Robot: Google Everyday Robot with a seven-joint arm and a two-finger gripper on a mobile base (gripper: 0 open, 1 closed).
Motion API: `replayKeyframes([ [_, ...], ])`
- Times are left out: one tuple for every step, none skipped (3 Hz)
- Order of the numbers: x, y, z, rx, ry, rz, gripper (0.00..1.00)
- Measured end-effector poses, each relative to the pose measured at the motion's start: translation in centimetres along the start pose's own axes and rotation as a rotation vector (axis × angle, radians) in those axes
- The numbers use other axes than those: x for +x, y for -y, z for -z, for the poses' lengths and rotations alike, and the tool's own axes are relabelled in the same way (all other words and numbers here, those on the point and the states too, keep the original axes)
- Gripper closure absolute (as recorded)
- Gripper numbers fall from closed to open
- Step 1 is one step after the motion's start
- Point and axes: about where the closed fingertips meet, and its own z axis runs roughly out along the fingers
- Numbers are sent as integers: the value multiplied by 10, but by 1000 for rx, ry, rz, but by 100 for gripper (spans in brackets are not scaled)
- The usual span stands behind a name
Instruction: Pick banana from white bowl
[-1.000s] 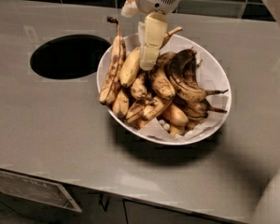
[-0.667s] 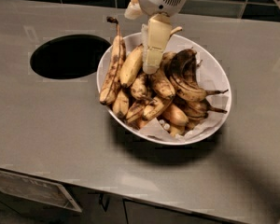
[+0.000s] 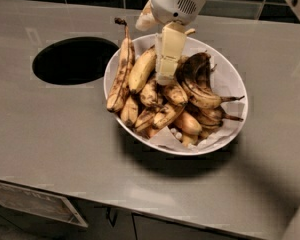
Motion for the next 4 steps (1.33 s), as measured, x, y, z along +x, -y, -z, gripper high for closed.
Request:
replayKeyframes([
  [2,0,-3,-12,6,-7,15],
  [4,-2,-2,-12,7,-16,33],
  [4,-3,-2,-11,6,-17,48],
  [5,-3,-1,-11,7,-21,53],
])
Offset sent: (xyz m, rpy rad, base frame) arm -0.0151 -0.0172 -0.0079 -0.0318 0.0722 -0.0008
